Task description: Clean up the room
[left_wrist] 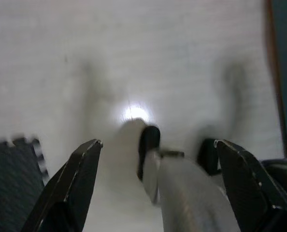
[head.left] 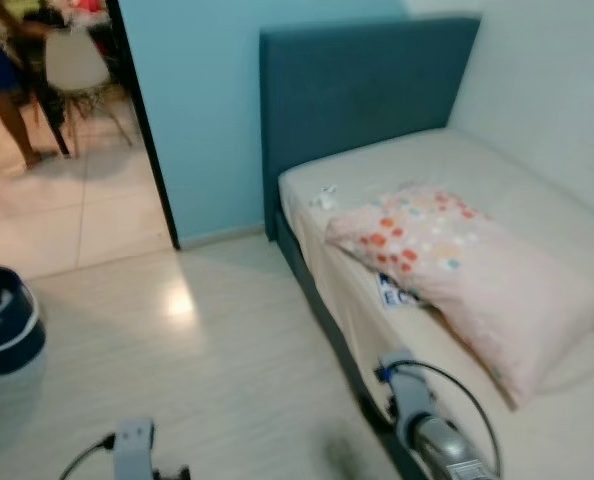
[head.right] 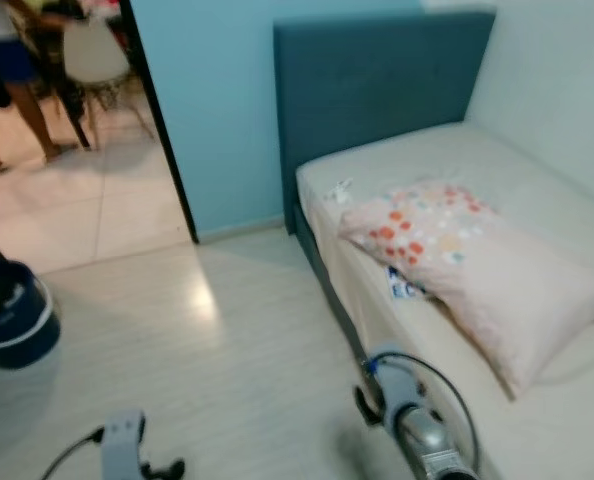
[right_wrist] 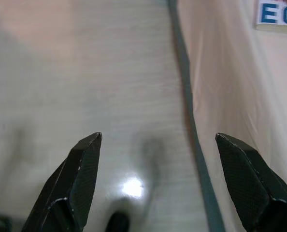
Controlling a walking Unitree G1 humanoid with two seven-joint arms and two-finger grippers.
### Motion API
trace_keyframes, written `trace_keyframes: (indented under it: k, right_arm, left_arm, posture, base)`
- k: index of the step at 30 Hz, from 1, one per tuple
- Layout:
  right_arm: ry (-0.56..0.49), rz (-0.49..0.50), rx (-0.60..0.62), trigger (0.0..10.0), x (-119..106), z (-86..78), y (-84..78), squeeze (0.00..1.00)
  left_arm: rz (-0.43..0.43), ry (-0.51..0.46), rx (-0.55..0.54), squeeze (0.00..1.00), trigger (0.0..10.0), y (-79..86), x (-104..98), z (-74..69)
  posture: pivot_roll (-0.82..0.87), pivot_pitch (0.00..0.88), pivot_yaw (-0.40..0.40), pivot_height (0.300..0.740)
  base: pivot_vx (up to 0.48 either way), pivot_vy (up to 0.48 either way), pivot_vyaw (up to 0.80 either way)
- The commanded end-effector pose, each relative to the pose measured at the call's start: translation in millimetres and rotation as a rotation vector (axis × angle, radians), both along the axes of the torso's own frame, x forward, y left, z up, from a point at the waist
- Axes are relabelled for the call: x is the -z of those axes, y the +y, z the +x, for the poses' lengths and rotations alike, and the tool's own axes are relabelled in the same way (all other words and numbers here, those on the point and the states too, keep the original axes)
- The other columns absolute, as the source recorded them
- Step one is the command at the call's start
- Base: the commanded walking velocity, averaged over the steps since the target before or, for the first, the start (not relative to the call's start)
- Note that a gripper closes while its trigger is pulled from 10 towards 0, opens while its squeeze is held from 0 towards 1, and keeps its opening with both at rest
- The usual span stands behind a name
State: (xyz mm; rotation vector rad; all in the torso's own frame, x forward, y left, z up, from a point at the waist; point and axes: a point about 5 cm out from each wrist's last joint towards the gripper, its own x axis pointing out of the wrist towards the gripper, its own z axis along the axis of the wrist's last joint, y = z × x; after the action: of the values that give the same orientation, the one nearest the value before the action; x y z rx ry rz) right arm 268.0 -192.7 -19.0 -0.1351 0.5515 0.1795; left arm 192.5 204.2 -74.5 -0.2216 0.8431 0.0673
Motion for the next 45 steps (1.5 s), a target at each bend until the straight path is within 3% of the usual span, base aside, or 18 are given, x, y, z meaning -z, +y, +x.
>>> trace_keyframes:
  k: [1, 13, 28, 37, 45]
  right_arm:
    - [0.016, 0.021, 0.078, 10.0, 1.6, -3.5, -13.5, 0.0]
    - [-0.064, 0.161, 0.155, 10.0, -13.9, 11.9, -15.1, 0.0]
    - [-0.097, 0.208, 0.221, 10.0, -19.8, 16.7, -20.6, 0.0]
    - [-0.087, 0.109, -0.036, 10.0, -17.9, 12.6, -3.8, 0.0]
    - [-0.083, 0.123, -0.028, 10.0, -19.0, 15.1, -1.3, 0.0]
  left_arm:
    - [-0.003, 0.016, 0.007, 0.0, 10.0, -0.4, 2.1, -3.6]
    - [-0.008, 0.023, 0.004, 0.0, 10.0, -1.7, 3.7, -6.5]
    - [-0.003, 0.041, -0.003, 0.0, 10.0, -1.8, 5.7, -9.8]
    - [0.017, 0.058, -0.025, 0.0, 10.0, 1.0, 6.1, -10.5]
    - [0.022, 0.066, -0.019, 0.0, 10.0, 0.7, 6.6, -11.1]
  posture:
    - [-0.07, 0.078, 0.032, 0.74]
    - [-0.07, 0.085, 0.031, 0.74]
    - [-0.08, 0.091, 0.036, 0.74]
    - [-0.08, 0.093, 0.038, 0.74]
    - [-0.08, 0.093, 0.04, 0.74]
  base:
    - [0.424, 0.0, -0.77]
    - [0.423, 0.0, -0.77]
    - [0.414, 0.0, -0.75]
    - [0.0, 0.034, 0.15]
    - [0.0, 0.458, 0.52]
